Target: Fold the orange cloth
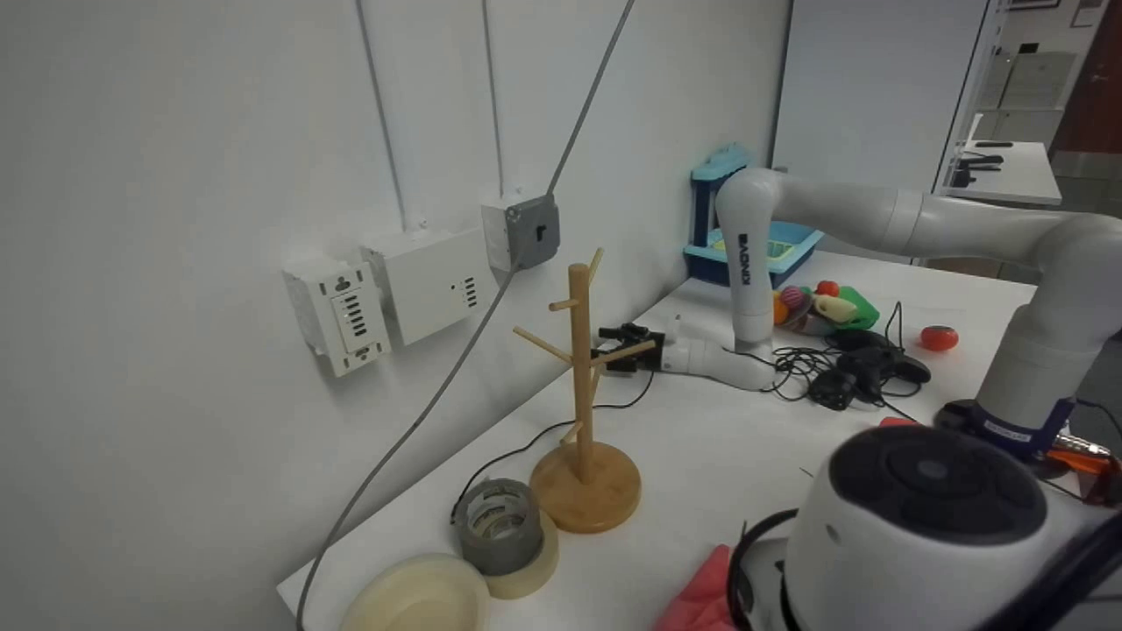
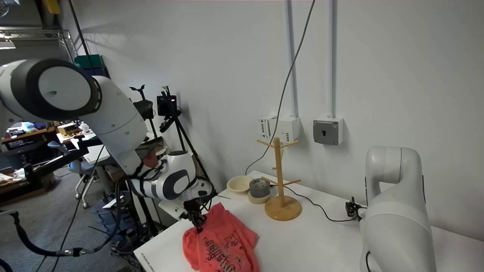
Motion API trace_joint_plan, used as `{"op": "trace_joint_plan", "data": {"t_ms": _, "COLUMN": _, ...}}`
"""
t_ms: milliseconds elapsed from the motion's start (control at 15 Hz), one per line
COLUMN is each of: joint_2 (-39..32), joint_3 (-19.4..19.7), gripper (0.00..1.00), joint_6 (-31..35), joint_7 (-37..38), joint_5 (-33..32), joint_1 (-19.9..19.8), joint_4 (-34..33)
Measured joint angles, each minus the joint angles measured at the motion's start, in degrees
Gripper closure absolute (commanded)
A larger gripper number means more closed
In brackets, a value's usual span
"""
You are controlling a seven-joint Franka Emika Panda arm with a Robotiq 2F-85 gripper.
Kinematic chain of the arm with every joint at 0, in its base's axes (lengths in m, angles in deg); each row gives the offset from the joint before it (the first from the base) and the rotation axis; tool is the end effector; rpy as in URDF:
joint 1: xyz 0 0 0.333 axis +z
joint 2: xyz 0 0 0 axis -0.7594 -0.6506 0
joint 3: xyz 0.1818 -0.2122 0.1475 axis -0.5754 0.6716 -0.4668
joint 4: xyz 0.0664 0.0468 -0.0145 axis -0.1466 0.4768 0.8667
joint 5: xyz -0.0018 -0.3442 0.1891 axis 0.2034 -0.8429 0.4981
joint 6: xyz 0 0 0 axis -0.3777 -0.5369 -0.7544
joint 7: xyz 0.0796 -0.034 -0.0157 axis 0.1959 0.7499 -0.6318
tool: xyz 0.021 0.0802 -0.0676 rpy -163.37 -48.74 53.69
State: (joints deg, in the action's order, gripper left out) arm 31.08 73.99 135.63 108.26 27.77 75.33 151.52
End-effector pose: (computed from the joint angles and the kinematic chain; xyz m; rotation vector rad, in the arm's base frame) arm 0.4631 0.2782 0.1290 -3.0878 -0.3794 -0.0311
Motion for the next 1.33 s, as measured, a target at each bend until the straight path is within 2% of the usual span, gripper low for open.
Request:
{"op": "trace_joint_plan", "data": {"t_ms": 200, "joint_2": 4.94, "joint_3": -3.88, "gripper": 0.97, "joint_6": 0.06, "joint_7": -2.47, "joint_5": 5.35, "joint_1": -6.19, "joint_4": 2.23}}
{"op": "trace_joint_plan", "data": {"t_ms": 400, "joint_2": 10.88, "joint_3": -5.27, "gripper": 0.97, "joint_6": 1.03, "joint_7": -3.35, "joint_5": 9.29, "joint_1": -10.20, "joint_4": 6.18}}
{"op": "trace_joint_plan", "data": {"t_ms": 667, "joint_2": 17.97, "joint_3": -5.23, "gripper": 0.97, "joint_6": 4.17, "joint_7": -3.42, "joint_5": 13.26, "joint_1": -13.26, "joint_4": 13.03}}
{"op": "trace_joint_plan", "data": {"t_ms": 933, "joint_2": 24.52, "joint_3": -2.98, "gripper": 0.97, "joint_6": 7.93, "joint_7": -2.02, "joint_5": 13.67, "joint_1": -14.76, "joint_4": 20.41}}
{"op": "trace_joint_plan", "data": {"t_ms": 1133, "joint_2": 28.45, "joint_3": 0.76, "gripper": 0.97, "joint_6": 10.66, "joint_7": 1.39, "joint_5": 11.12, "joint_1": -15.33, "joint_4": 25.36}}
{"op": "trace_joint_plan", "data": {"t_ms": 1333, "joint_2": 31.03, "joint_3": 6.64, "gripper": 0.97, "joint_6": 13.27, "joint_7": 11.14, "joint_5": -1.51, "joint_1": -16.31, "joint_4": 29.30}}
